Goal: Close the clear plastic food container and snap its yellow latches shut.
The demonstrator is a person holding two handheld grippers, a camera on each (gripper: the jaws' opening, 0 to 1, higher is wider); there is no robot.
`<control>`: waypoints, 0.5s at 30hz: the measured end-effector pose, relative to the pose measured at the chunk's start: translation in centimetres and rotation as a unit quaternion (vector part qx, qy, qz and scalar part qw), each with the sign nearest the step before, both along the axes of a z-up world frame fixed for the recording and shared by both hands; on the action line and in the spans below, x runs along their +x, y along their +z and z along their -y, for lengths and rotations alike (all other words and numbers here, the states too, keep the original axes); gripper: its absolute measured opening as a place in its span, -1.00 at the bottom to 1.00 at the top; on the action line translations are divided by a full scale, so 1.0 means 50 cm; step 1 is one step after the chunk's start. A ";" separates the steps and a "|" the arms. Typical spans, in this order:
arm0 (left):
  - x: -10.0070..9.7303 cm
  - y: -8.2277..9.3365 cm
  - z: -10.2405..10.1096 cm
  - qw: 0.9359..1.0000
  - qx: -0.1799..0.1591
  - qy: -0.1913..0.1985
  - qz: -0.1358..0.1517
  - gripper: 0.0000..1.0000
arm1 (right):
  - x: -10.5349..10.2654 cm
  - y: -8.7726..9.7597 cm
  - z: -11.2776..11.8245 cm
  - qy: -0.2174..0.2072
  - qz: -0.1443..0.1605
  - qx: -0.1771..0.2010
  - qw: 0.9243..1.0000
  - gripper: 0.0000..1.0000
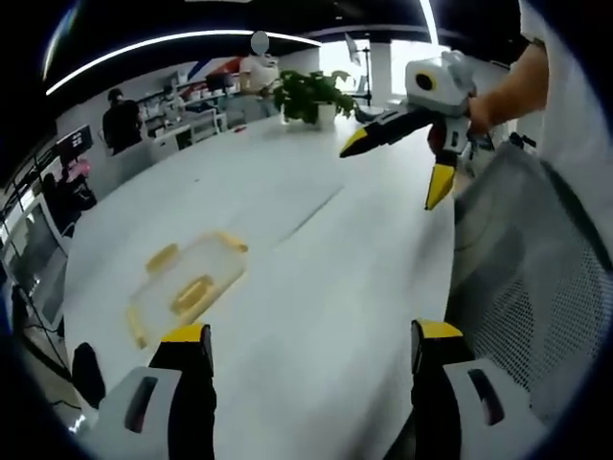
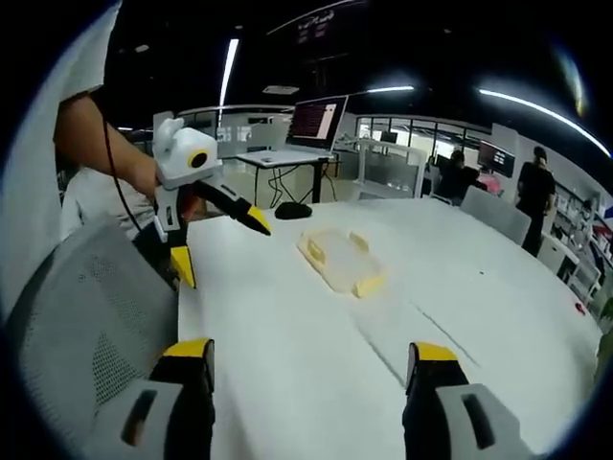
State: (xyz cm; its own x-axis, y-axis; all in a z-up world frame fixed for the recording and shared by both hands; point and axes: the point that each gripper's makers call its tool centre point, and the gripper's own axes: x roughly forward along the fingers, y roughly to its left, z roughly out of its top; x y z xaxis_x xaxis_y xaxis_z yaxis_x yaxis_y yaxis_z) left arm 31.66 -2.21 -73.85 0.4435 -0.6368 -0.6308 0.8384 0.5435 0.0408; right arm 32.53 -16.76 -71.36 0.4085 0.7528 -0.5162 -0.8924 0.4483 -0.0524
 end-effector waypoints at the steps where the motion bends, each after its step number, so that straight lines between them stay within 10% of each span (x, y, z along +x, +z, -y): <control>1: 0.002 0.001 -0.002 1.000 -0.002 0.003 0.000 0.67 | 0.002 -0.001 -0.003 0.001 -0.001 0.000 1.000 0.63; 15: 0.026 -0.013 -0.025 1.000 0.022 -0.003 -0.002 0.65 | 0.032 -0.010 -0.030 0.020 -0.005 0.001 1.000 0.62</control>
